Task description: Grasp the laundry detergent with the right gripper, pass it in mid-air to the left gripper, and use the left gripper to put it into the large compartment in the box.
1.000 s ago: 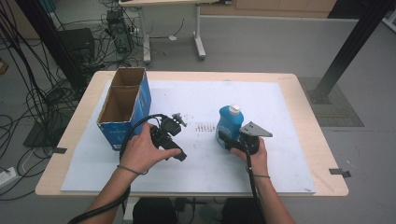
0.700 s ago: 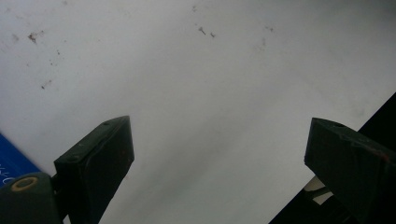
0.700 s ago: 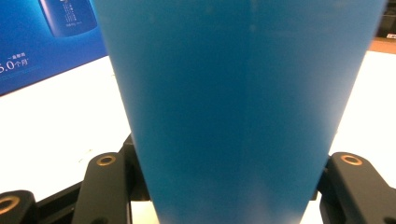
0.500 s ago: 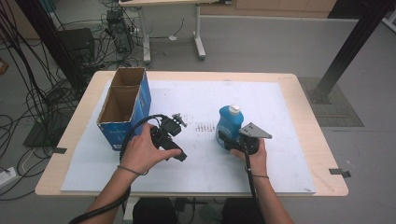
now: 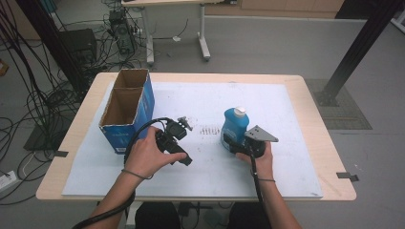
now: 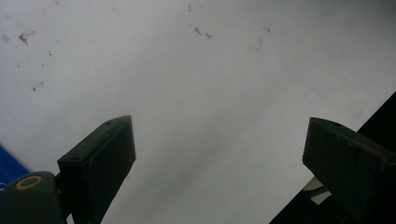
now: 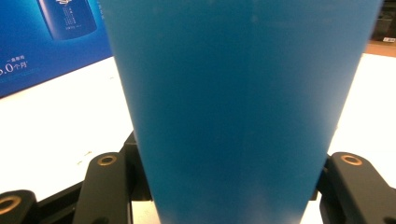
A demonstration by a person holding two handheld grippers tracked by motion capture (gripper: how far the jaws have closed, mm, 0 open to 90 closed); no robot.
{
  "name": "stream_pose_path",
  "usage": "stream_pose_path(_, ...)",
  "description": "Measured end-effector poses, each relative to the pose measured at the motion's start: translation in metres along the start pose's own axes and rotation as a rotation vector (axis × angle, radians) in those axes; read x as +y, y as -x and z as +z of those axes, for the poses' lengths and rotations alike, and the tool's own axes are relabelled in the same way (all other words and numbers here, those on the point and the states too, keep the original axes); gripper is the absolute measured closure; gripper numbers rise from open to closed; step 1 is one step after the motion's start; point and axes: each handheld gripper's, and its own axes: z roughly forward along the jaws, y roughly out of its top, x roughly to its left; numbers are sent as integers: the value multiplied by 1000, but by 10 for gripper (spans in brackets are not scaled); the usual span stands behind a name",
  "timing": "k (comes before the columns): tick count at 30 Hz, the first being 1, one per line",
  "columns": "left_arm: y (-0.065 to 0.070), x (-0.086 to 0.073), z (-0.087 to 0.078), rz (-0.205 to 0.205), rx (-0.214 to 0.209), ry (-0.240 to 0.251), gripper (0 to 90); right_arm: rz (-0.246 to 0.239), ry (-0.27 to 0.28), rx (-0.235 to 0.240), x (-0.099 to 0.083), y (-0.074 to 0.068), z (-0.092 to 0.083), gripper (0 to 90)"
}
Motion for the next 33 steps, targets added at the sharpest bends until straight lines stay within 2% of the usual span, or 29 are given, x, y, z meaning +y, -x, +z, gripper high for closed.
stream_pose_path(33,-1,-3,-7,-15,3,27,78,-8,4,-3,-1,-1,0,411)
